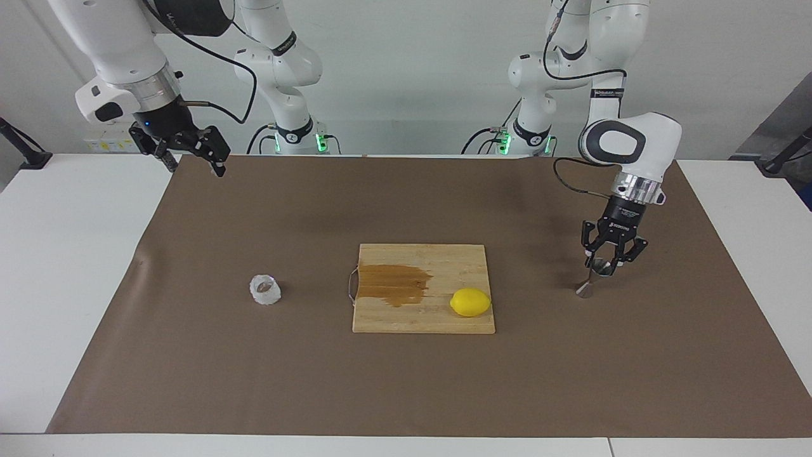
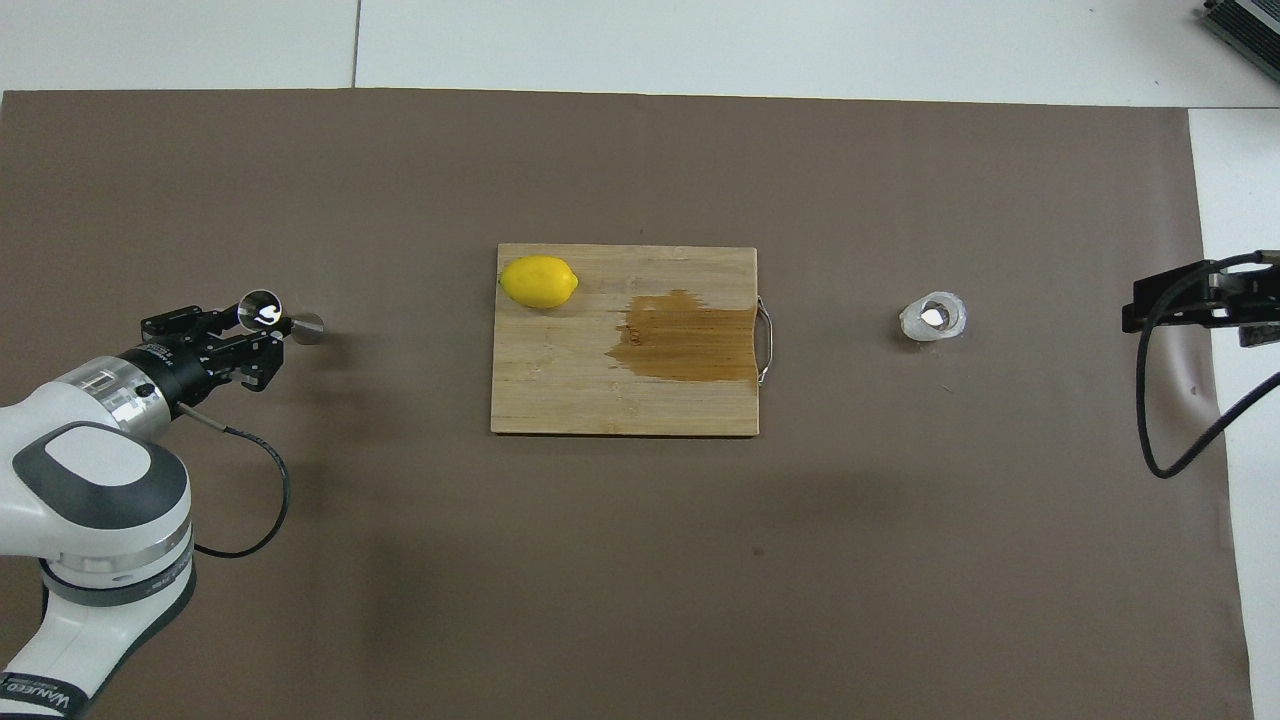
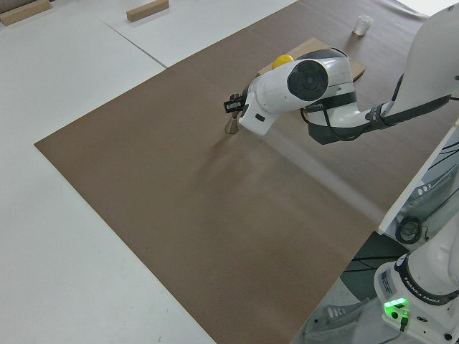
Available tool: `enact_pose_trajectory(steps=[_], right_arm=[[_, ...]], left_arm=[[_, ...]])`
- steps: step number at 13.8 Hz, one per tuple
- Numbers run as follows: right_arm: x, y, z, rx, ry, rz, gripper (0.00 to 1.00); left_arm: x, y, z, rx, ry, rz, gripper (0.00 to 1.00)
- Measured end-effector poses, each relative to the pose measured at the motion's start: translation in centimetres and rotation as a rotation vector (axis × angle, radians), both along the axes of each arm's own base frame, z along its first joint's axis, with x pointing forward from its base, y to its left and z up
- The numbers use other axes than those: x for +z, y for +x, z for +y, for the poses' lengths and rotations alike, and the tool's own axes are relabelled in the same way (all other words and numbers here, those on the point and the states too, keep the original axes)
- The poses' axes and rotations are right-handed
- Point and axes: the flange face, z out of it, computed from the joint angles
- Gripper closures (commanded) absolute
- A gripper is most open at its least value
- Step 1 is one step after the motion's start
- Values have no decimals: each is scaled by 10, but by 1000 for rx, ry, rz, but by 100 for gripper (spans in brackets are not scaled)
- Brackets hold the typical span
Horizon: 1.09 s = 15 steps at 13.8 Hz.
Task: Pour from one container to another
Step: 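Close the left gripper around the silver cup, then lift the silver cup with the left gripper and carry it over the board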
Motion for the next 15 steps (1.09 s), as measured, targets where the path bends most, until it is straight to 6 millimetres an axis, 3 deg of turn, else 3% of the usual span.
enact_pose_trajectory(steps=[9, 15], right_arm=[[0, 0, 0, 0, 0, 0, 0], [0, 0, 0, 0, 0, 0, 0]], left_arm=[[6, 5, -1, -6, -25, -4, 100], [21, 16, -8, -32, -59, -26, 100]])
